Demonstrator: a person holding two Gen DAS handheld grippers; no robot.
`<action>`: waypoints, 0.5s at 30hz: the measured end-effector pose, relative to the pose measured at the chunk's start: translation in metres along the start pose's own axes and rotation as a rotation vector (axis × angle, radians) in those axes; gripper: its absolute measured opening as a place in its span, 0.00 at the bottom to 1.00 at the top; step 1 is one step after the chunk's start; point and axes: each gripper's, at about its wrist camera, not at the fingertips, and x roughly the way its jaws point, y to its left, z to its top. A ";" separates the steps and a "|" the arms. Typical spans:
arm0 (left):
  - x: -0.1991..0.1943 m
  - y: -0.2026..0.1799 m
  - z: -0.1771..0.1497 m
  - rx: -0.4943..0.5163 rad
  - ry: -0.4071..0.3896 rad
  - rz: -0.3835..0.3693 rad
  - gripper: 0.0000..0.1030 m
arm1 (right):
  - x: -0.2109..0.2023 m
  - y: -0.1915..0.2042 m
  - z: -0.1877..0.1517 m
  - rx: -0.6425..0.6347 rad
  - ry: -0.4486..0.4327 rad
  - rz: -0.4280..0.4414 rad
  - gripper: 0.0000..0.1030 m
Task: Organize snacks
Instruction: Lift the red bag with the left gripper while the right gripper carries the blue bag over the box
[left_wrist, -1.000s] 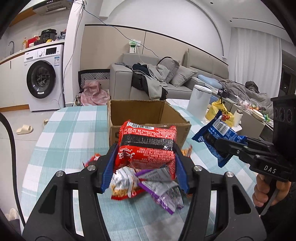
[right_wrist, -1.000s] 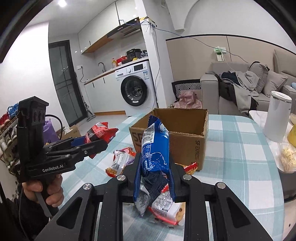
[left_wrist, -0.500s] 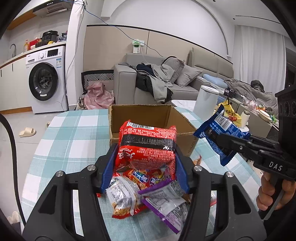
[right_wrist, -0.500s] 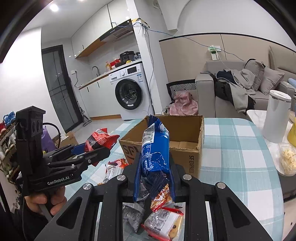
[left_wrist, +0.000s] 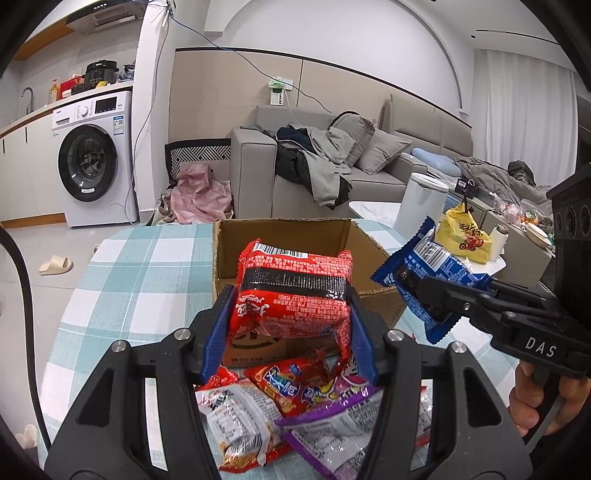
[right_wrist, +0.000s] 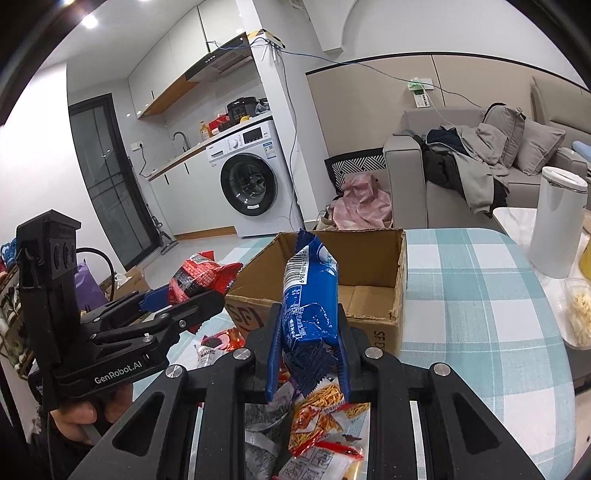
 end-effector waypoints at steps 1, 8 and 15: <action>0.004 0.001 0.001 -0.001 0.002 0.003 0.53 | 0.003 -0.001 0.001 0.003 0.002 -0.002 0.24; 0.032 0.009 0.004 -0.013 0.023 0.017 0.53 | 0.020 -0.017 0.007 0.065 0.015 0.005 0.24; 0.056 0.011 0.004 -0.010 0.048 0.025 0.53 | 0.033 -0.026 0.012 0.091 0.017 -0.007 0.24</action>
